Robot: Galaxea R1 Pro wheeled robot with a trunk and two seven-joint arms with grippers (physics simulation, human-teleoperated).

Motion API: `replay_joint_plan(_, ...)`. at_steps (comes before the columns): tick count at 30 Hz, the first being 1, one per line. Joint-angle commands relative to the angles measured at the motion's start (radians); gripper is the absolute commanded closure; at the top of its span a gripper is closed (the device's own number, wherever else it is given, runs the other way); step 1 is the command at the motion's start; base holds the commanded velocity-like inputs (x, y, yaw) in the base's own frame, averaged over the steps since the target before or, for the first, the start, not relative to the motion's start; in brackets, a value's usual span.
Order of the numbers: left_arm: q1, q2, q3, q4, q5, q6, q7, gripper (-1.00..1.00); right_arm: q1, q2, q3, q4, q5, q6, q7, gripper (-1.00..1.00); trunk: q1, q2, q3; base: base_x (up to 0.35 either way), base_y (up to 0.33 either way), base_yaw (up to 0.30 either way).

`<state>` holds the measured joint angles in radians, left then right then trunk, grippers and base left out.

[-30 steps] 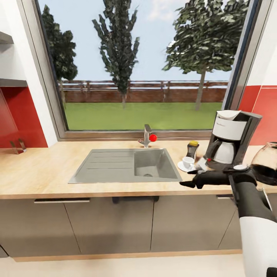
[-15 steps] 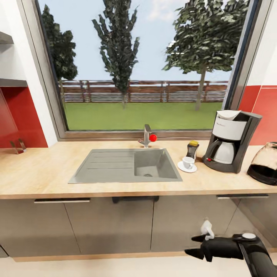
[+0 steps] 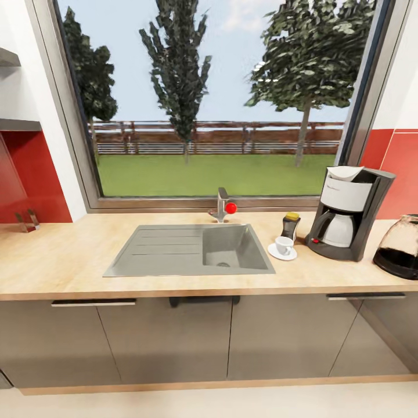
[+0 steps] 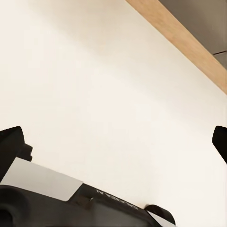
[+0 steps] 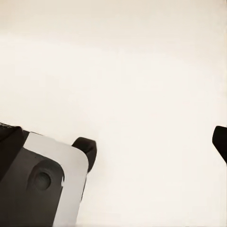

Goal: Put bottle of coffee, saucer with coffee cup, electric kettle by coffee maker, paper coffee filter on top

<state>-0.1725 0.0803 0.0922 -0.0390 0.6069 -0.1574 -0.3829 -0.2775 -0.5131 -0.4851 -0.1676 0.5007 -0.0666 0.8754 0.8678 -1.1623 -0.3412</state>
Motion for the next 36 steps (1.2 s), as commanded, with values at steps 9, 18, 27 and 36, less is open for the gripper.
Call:
replay_joint_plan(9,-0.001,-0.003,0.009,0.001,-0.004,-0.002,-0.005,-1.00,0.006,-0.025,-0.007,0.099,0.010,-0.113,-0.160,-1.00,0.000,-0.001,-0.001,0.000,0.000,0.000)
replay_joint_plan(18,-0.001,-0.003,0.008,0.001,-0.004,-0.002,-0.005,-1.00,0.007,-0.025,-0.007,0.110,0.010,-0.132,-0.172,-1.00,0.000,-0.001,-0.001,0.000,0.000,0.000)
replay_joint_plan(27,-0.001,-0.004,0.008,0.001,-0.004,-0.002,0.001,-1.00,0.007,0.069,-0.004,0.118,0.016,-0.137,-0.417,-1.00,0.000,-0.001,-0.001,0.000,0.000,0.000)
replay_joint_plan(36,-0.001,-0.004,0.010,0.002,-0.004,-0.002,0.004,-1.00,0.007,0.169,-0.004,0.178,0.015,-0.137,-0.503,-1.00,0.000,-0.001,-0.001,0.000,0.000,0.000)
